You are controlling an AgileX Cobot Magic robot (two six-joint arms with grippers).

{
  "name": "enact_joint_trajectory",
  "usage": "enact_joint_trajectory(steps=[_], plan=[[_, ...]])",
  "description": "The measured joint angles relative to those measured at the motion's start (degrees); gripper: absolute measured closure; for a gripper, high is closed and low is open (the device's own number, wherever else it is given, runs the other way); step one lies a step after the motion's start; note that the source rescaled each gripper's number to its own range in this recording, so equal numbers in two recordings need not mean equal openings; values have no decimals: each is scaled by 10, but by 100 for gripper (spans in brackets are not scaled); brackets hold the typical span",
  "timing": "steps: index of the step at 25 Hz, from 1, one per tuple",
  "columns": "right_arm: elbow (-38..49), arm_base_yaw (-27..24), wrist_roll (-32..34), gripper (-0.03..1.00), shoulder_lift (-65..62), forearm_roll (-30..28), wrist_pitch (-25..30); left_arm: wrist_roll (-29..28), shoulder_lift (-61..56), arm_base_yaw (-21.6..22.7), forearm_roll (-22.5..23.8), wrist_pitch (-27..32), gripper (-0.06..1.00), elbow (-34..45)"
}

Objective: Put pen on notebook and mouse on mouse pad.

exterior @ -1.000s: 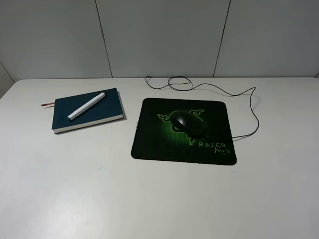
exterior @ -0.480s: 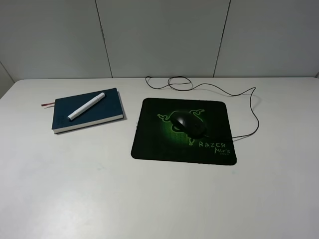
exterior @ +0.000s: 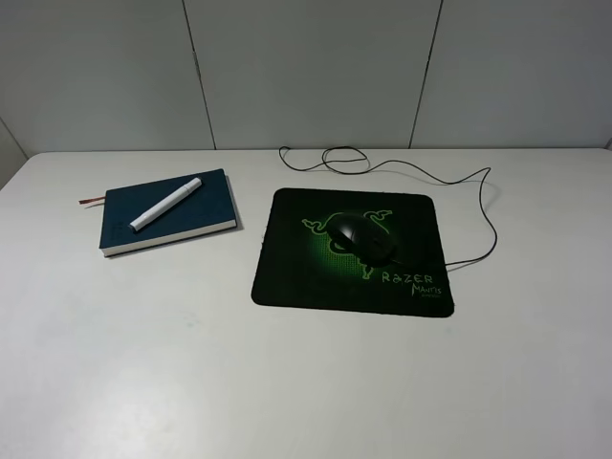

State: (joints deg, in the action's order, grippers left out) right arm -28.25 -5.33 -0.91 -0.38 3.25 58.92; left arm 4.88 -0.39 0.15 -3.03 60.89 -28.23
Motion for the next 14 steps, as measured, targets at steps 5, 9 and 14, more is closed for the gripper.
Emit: enact_joint_trajectory(steps=[5, 9, 14], plan=[[0, 0, 0, -3, 0, 0, 0, 0, 0, 0, 0, 0, -6, 0], [0, 0, 0, -3, 0, 0, 0, 0, 0, 0, 0, 0, -6, 0], [0, 0, 0, -3, 0, 0, 0, 0, 0, 0, 0, 0, -6, 0]])
